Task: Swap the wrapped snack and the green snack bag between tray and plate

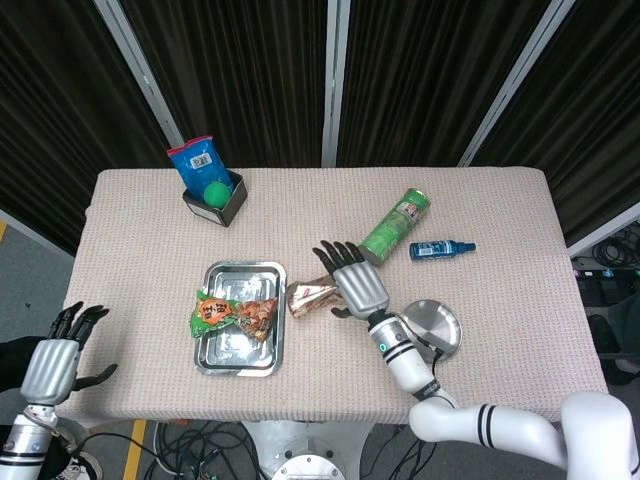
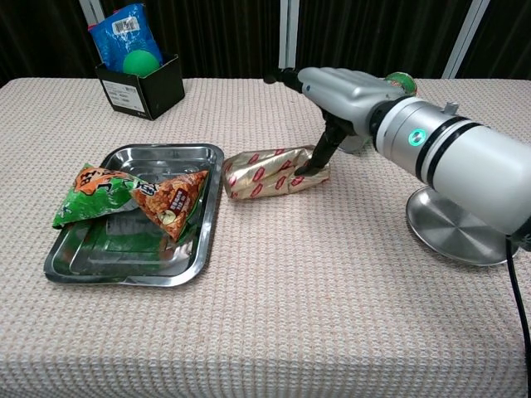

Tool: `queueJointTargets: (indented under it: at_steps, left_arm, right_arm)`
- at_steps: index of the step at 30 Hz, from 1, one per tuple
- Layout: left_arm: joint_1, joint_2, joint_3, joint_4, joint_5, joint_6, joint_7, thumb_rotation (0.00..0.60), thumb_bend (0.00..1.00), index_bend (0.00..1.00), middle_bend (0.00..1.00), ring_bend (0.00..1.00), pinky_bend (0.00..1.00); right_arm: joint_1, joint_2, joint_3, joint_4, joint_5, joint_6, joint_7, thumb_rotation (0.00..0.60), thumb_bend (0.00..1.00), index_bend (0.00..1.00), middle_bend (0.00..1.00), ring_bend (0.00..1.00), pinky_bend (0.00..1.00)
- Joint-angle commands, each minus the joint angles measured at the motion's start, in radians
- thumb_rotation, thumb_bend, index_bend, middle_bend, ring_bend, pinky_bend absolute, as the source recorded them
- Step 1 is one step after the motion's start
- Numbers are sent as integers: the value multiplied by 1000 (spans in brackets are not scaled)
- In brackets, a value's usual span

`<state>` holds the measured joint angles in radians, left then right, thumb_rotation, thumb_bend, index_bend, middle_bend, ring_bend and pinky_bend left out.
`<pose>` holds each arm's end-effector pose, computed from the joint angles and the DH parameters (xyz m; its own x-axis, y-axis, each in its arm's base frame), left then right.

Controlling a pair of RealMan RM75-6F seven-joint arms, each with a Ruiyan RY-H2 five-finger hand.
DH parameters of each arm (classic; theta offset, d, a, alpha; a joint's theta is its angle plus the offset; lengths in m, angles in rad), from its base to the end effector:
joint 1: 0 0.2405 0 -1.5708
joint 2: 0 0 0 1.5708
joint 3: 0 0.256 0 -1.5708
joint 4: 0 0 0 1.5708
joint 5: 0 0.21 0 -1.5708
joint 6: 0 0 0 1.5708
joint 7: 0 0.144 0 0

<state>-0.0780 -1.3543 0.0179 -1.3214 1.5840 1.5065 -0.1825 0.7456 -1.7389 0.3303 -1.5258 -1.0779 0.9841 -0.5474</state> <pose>-0.3354 0.1665 0.0963 0.2848 0.0614 0.9566 0.9569 -0.0773 -0.2799 -0.0759 -0.3327 -0.0478 0.3566 -0.2151 0.9092 -0.8783 -0.4089 0.2478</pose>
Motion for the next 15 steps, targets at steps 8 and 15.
queueJointTargets:
  at_steps: [8,15]
  left_arm:
    - [-87,-17,4,-102,81,-67,69,600,123,161,134,0,81]
    - [-199,-61,-10,-173,104,-202,111,600,121,162,134,0,81]
  right_arm:
    - [-228,373,5,-242,-203,269,283,600,0,0,0,0,0]
    - [-389,588,6,-226,-243,406,499,600,0,0,0,0,0]
